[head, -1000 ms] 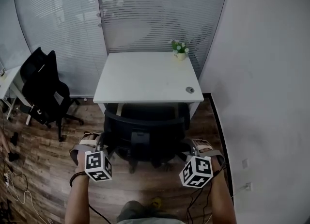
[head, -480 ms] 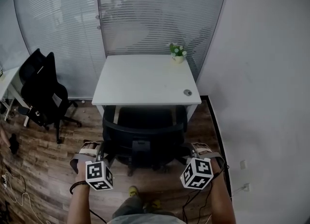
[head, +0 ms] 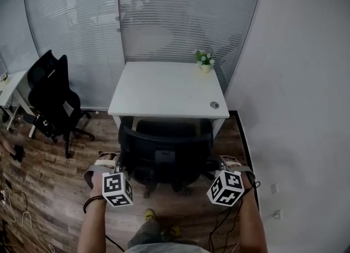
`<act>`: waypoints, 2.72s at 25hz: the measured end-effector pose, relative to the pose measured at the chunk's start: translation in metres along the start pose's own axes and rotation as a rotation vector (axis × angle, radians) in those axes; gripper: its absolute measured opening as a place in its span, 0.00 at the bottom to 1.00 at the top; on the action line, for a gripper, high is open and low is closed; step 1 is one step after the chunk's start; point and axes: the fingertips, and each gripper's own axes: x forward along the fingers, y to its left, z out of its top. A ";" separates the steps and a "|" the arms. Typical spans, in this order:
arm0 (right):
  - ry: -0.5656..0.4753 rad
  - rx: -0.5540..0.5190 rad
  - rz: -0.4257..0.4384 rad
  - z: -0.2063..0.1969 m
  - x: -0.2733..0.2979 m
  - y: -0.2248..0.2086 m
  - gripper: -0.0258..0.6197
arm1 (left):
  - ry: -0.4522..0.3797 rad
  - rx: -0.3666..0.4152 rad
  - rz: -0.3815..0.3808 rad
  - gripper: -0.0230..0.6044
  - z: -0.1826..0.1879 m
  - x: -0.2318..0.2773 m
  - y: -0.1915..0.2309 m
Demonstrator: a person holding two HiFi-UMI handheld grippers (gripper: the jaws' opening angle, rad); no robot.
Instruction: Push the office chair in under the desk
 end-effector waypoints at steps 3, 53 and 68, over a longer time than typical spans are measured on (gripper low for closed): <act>-0.002 0.003 0.011 0.000 0.001 -0.001 0.35 | 0.010 -0.012 0.008 0.38 0.000 0.001 0.000; 0.022 -0.073 0.011 -0.013 0.007 0.000 0.40 | 0.058 -0.054 0.029 0.42 0.007 0.003 -0.005; 0.000 -0.054 0.071 0.002 0.040 -0.026 0.41 | 0.104 -0.067 -0.029 0.43 -0.016 0.032 0.034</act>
